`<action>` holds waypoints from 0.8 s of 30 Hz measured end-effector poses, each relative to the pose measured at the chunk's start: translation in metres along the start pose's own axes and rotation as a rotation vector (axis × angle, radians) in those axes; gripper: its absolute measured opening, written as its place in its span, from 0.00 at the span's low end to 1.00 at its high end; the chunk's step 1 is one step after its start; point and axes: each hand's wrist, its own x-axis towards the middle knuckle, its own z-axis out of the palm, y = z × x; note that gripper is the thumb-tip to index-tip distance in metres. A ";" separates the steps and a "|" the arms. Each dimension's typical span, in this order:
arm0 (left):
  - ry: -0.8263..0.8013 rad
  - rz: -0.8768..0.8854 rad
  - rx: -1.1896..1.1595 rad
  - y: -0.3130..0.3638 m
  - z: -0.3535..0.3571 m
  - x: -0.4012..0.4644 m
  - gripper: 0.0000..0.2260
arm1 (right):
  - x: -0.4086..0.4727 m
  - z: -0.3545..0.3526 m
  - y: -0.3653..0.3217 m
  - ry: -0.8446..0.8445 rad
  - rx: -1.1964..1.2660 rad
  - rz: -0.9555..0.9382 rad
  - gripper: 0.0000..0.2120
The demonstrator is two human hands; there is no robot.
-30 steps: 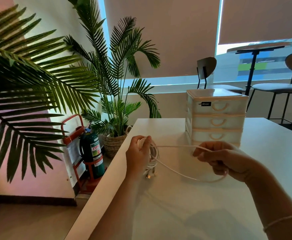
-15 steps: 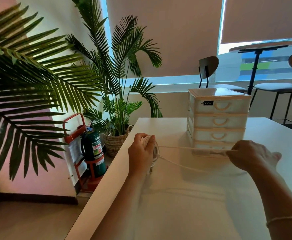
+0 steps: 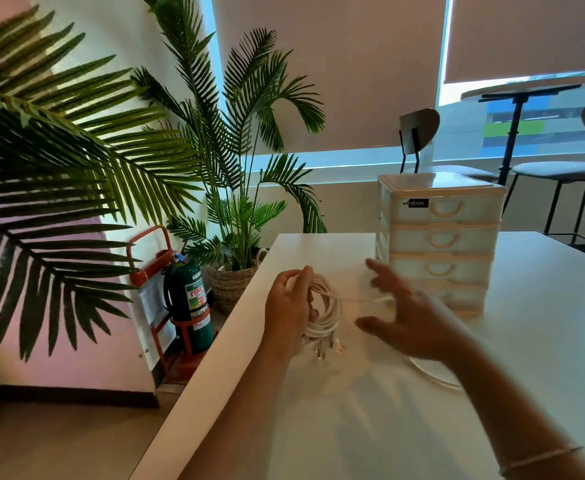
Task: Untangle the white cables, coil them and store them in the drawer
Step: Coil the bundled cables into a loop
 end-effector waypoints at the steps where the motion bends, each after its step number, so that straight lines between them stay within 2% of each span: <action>1: -0.026 -0.030 -0.055 0.001 0.003 -0.002 0.06 | 0.001 0.011 -0.009 -0.019 -0.019 -0.011 0.38; 3: -0.066 -0.051 -0.094 0.002 0.007 -0.004 0.06 | 0.002 0.024 -0.015 -0.020 -0.100 0.027 0.30; 5: -0.121 -0.031 -0.073 0.002 0.006 -0.006 0.05 | 0.003 0.017 -0.015 0.048 -0.161 0.063 0.17; 7: -0.219 0.028 0.009 0.000 0.005 -0.009 0.04 | 0.004 0.006 -0.013 0.129 -0.151 0.033 0.11; 10: -0.421 0.105 0.131 -0.002 0.010 -0.016 0.07 | 0.003 -0.005 -0.012 0.226 -0.031 0.026 0.08; 13: -0.549 0.120 0.051 0.002 0.014 -0.020 0.13 | 0.006 -0.008 -0.011 0.300 0.092 0.072 0.07; 16: -0.590 0.094 0.012 0.009 0.016 -0.021 0.09 | 0.007 -0.011 -0.010 0.343 0.196 0.097 0.08; 21: -0.621 -0.001 -0.024 0.010 0.020 -0.024 0.10 | 0.009 -0.005 -0.007 0.354 0.311 0.149 0.07; 24: -0.679 -0.036 -0.095 0.010 0.020 -0.026 0.08 | 0.011 -0.005 -0.003 0.275 0.502 0.237 0.08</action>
